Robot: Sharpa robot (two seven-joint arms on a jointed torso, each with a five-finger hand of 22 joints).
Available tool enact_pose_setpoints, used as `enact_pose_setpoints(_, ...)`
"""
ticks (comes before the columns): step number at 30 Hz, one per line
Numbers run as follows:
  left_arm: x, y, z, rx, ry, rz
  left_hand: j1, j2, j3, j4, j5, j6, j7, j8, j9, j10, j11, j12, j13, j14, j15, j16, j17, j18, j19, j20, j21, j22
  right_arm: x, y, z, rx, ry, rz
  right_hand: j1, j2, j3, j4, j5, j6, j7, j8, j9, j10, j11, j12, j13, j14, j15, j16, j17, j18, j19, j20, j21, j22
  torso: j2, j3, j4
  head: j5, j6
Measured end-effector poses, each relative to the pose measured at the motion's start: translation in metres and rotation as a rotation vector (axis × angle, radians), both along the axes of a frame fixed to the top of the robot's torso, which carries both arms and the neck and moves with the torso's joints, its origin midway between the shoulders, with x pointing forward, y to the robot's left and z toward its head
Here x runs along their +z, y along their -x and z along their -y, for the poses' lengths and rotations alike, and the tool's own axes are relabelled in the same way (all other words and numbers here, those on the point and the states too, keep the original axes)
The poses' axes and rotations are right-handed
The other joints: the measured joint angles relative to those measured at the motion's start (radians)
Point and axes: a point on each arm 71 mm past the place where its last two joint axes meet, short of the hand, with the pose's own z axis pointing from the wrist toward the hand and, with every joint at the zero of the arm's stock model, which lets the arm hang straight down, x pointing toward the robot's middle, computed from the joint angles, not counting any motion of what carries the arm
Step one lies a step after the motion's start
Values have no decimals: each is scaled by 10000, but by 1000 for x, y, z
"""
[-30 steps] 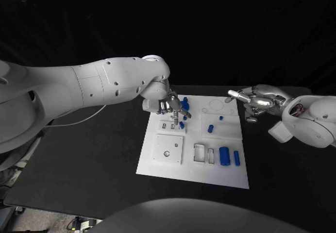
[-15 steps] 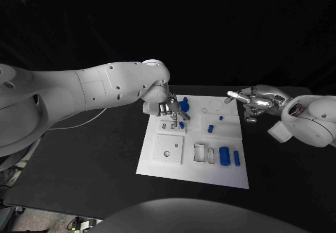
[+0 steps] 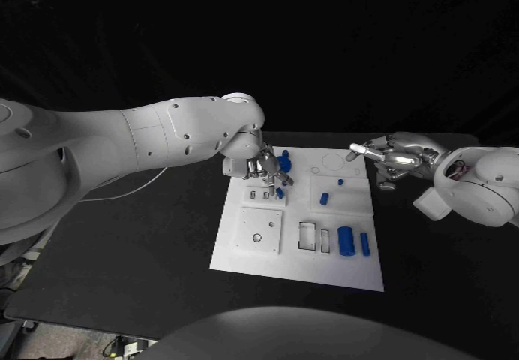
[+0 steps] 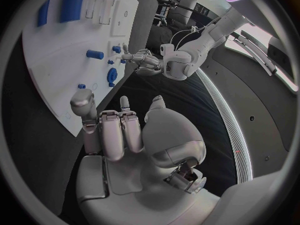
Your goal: Assemble the parts on the task board
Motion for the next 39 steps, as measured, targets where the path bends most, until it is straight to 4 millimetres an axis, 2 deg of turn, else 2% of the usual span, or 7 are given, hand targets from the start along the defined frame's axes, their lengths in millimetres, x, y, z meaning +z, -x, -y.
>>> enact_pose_setpoints(2,0,-1,1,4,-14,4,77,35,26,-26,-270,0,0,-34,52,0,0,0,0,0,0,0,0,0,0,0,0,0,0,0,0,5,9,-18,126,-45,2,-59,0,0,0,0,0,-4,4,0,2,0,0,0,0,1,-25,-25,-11,0,0,0,0,-2,0)
enact_pose_setpoints(4,-1,-2,1,17,-34,8,92,50,26,-26,-345,0,0,-34,62,0,0,0,0,0,0,0,0,0,0,0,0,0,0,0,0,14,18,-39,163,-57,2,-59,0,0,0,0,0,-17,17,0,4,0,1,0,-1,1,-36,-36,-12,0,0,0,-1,-2,0)
enact_pose_setpoints(24,-5,-4,0,58,-173,18,167,45,73,-72,-384,1,0,-90,98,0,0,0,-1,0,0,0,-3,-1,0,0,0,-1,-1,0,0,62,88,-172,276,-40,31,-88,-1,0,0,0,-3,-75,-12,-54,4,-94,-23,-60,-2,1,-143,-1,-125,-3,1,1,2,42,0)
enact_pose_setpoints(29,-7,-3,2,34,-179,-2,232,110,135,-76,-384,1,0,-89,134,0,0,0,-1,0,0,0,-4,-1,0,0,-37,-1,-2,0,0,85,104,-206,289,-27,31,-87,-1,0,0,-1,-4,-78,-13,-54,4,-126,-19,-60,-3,1,-148,-6,-166,-3,0,1,-2,64,0)
enact_pose_setpoints(31,-8,-3,2,27,-180,-20,285,164,156,-96,-383,1,0,-130,155,0,0,0,-1,0,0,0,-3,0,0,0,-59,-1,-2,0,0,93,109,-219,290,-26,45,-101,-1,0,0,-1,-4,-78,-13,-54,4,-144,-2,-60,-3,1,-179,-36,-199,-3,0,1,-2,65,0)
enact_pose_setpoints(35,-10,-2,3,20,-184,-43,352,97,180,-121,-335,1,0,-130,174,0,0,0,-1,0,0,0,-4,-1,0,0,-75,-1,-2,0,0,105,120,-248,315,-1,58,-114,-1,36,36,-1,6,-78,-12,-53,4,-144,-2,-102,-4,1,-215,0,-199,-4,-1,1,-2,44,0)
enact_pose_setpoints(39,-11,-2,3,9,-185,-66,390,136,238,-123,-300,1,0,-130,191,0,0,0,-1,0,0,0,-4,0,0,0,-74,0,-3,0,1,109,135,-274,357,-41,57,-114,25,36,36,-1,5,-88,-19,-80,4,-184,-30,-102,-4,0,-251,-36,-245,-4,0,0,-2,38,0)
